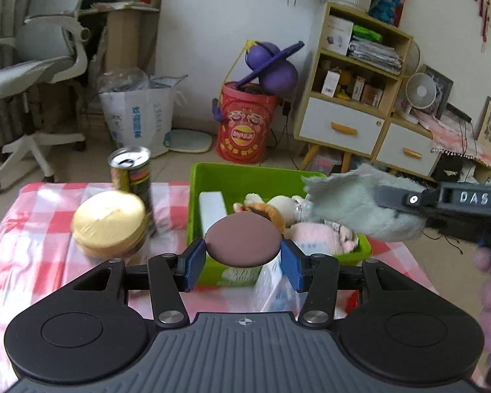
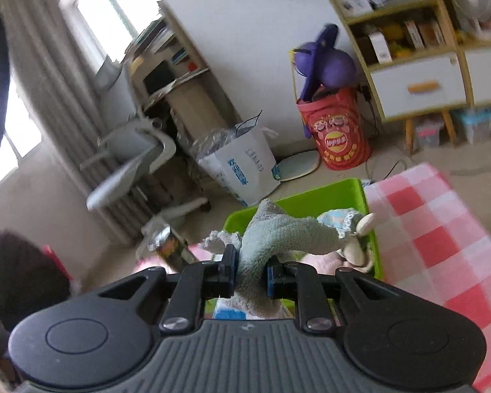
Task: Organize soft objects
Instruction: 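Carry the brown disc with the left tool while the right tool carries the towel over the green bin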
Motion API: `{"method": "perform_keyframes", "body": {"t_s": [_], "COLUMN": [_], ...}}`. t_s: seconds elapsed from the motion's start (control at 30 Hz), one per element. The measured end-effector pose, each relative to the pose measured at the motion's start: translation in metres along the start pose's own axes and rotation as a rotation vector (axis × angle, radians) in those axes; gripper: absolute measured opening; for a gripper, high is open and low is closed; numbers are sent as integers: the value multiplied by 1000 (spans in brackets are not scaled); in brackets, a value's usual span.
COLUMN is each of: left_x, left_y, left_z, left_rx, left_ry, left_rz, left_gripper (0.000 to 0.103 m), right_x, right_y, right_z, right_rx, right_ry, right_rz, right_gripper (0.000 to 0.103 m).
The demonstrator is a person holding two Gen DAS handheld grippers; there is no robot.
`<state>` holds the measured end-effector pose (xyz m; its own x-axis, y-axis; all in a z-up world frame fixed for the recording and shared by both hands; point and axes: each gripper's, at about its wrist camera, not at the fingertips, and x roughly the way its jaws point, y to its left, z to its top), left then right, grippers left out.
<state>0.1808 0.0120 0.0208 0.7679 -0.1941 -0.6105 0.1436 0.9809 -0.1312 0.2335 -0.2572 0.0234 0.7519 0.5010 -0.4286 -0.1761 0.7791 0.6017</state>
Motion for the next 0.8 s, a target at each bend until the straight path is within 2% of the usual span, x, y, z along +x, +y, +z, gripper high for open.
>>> {"method": "perform_keyframes", "body": {"t_s": [0.1,0.3,0.57,0.8], "left_x": [23,79,149,175], "left_y": [-4,-7,-17,-17], "left_z": [20,47,54,50], "left_rx": [-5,-3,42,35], "left_ry": [21,29,81,113], "left_rz": [19,42,34,45], "left_gripper": [51,52,52,52], "right_x": [22,58,70,84], "right_y": [-14,-43,-73,-83], "right_z": [2,1,5,0], "right_rx": [44,110,257,317], "right_ry": [-1,63,37,53], "right_rz": [21,-18,14,18], "right_gripper": [11,11,12,13]}}
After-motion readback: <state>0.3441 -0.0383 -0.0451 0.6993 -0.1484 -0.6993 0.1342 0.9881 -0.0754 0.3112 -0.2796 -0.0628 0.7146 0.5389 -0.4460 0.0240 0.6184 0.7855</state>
